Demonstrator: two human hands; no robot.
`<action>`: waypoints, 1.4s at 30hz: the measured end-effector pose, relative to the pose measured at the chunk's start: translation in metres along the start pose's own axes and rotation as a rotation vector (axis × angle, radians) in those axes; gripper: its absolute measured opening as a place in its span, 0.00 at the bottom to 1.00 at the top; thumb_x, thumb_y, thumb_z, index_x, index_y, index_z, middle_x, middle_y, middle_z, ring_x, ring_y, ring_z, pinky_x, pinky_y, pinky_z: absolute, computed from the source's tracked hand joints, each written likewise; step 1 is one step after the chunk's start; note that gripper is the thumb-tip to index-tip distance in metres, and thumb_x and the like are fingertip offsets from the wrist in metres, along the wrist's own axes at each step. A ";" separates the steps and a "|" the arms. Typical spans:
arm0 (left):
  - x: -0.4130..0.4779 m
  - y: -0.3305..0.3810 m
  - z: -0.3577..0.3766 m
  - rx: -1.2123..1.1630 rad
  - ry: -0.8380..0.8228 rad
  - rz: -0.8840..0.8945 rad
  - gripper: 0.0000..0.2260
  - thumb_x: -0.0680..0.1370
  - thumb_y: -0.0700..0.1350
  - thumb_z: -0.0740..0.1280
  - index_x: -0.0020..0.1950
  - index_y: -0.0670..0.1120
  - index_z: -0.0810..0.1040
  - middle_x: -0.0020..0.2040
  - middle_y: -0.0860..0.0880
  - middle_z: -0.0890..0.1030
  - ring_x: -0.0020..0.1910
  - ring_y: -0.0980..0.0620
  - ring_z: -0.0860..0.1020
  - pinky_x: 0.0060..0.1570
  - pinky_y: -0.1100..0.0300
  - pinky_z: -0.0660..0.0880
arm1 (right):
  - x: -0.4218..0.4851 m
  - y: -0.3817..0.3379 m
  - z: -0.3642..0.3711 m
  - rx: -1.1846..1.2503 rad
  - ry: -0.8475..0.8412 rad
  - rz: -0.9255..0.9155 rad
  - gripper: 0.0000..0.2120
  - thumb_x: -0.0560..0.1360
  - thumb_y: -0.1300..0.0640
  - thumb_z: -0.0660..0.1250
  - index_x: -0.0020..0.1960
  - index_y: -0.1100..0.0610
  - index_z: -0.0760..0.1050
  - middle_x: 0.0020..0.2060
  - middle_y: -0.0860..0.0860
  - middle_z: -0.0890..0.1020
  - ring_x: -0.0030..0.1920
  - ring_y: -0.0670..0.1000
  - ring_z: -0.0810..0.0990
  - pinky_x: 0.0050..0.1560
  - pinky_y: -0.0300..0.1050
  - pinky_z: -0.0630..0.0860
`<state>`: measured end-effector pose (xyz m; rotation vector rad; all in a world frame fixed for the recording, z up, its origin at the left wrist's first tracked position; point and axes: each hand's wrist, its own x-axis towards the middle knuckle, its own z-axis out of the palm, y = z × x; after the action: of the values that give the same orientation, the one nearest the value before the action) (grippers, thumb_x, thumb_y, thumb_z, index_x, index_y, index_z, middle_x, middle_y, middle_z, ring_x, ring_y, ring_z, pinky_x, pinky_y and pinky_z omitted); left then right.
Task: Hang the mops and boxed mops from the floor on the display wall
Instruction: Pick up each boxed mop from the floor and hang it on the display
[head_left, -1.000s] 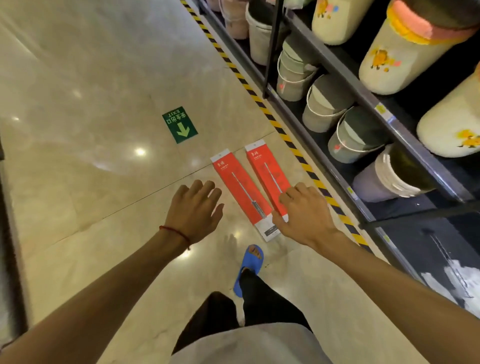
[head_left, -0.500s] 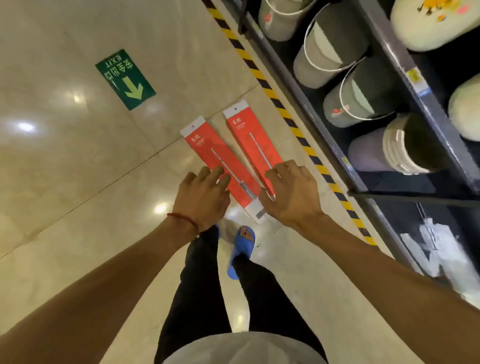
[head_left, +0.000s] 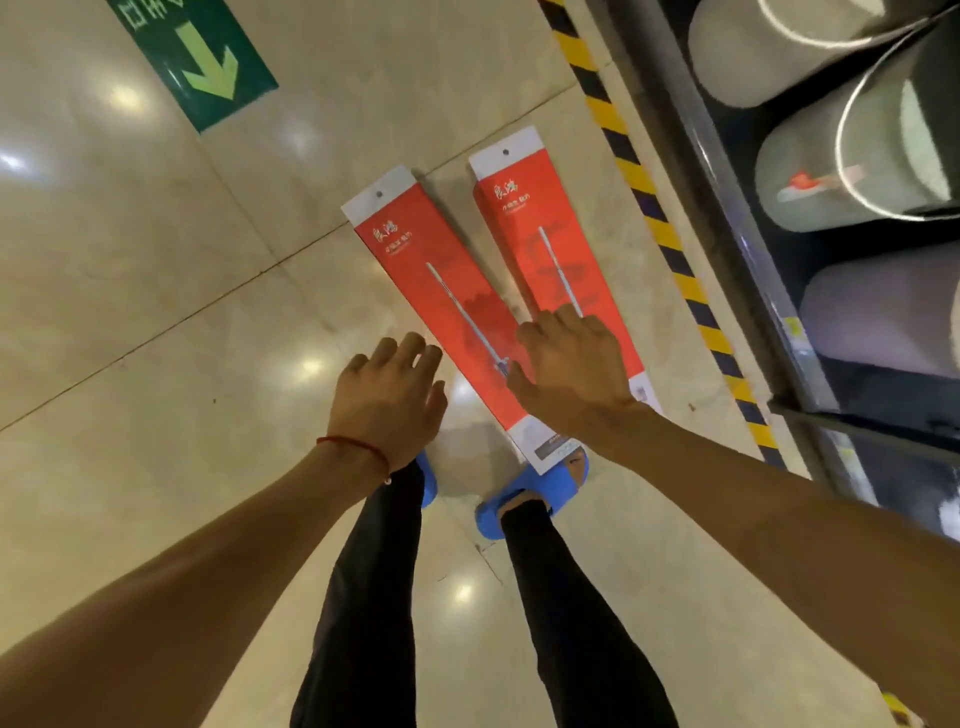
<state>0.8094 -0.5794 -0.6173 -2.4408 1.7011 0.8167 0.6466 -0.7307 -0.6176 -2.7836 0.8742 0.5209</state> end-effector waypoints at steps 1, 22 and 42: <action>0.009 -0.002 0.022 -0.021 -0.012 -0.033 0.16 0.80 0.49 0.67 0.65 0.43 0.79 0.61 0.45 0.80 0.54 0.41 0.80 0.47 0.47 0.78 | 0.011 0.006 0.020 0.005 -0.003 -0.008 0.15 0.72 0.46 0.64 0.47 0.57 0.81 0.41 0.53 0.82 0.47 0.58 0.79 0.43 0.50 0.72; 0.194 0.033 0.342 -1.432 0.159 -1.103 0.32 0.68 0.49 0.83 0.66 0.46 0.71 0.57 0.49 0.80 0.53 0.46 0.80 0.53 0.56 0.78 | 0.147 0.087 0.369 1.298 -0.256 0.548 0.38 0.63 0.32 0.72 0.70 0.46 0.78 0.66 0.47 0.82 0.69 0.51 0.78 0.75 0.54 0.69; 0.059 0.042 0.115 -1.274 -0.003 -0.723 0.24 0.71 0.41 0.81 0.65 0.45 0.79 0.50 0.54 0.85 0.46 0.56 0.83 0.52 0.59 0.82 | 0.006 0.048 0.119 1.624 -0.323 0.644 0.13 0.77 0.43 0.73 0.57 0.48 0.81 0.54 0.49 0.87 0.48 0.42 0.87 0.51 0.38 0.82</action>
<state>0.7429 -0.6075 -0.7321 -3.2380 -0.0197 2.0977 0.5907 -0.7406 -0.7329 -0.9303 1.2417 0.1310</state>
